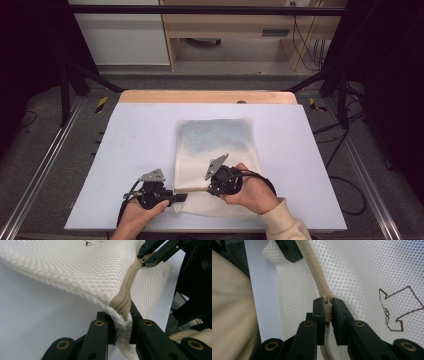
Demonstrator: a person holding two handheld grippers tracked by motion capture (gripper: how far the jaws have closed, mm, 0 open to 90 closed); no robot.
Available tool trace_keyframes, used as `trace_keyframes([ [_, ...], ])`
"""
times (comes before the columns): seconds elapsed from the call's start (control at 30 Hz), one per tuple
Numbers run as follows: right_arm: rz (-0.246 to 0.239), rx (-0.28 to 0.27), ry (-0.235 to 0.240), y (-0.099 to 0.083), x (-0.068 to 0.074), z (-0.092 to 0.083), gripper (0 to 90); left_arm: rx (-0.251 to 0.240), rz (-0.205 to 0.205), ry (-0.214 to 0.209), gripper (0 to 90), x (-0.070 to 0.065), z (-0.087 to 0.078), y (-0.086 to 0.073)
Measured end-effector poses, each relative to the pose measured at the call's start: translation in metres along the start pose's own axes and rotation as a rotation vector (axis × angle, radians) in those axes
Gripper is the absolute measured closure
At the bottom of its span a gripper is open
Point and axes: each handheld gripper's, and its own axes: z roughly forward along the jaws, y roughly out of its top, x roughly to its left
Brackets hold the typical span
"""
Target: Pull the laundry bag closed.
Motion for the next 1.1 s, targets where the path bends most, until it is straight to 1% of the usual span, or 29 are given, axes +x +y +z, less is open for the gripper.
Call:
trace_keyframes([
  [0.07, 0.005, -0.007, 0.002, -0.001, 0.000, 0.000, 81.9, 0.001, 0.001, 0.001, 82.5, 0.000, 0.000, 0.000],
  [0.1, 0.010, -0.003, 0.001, -0.002, 0.000, 0.000, 81.9, 0.001, 0.001, 0.001, 82.5, 0.000, 0.000, 0.000],
  [0.53, 0.017, -0.005, -0.001, -0.007, 0.000, -0.003, 81.8, 0.003, 0.003, 0.000, 82.5, 0.000, 0.000, 0.000],
  [0.57, 0.029, -0.002, -0.002, -0.007, 0.000, -0.003, 81.8, 0.001, 0.001, -0.001, 82.5, 0.000, 0.000, 0.000],
  [0.93, 0.026, -0.011, 0.000, -0.011, 0.000, -0.005, 81.9, 0.003, 0.006, 0.000, 82.5, -0.001, 0.000, 0.000],
  [1.1, 0.033, -0.006, -0.005, -0.013, -0.001, -0.006, 81.8, 0.002, 0.005, 0.000, 82.4, 0.000, 0.000, 0.000],
])
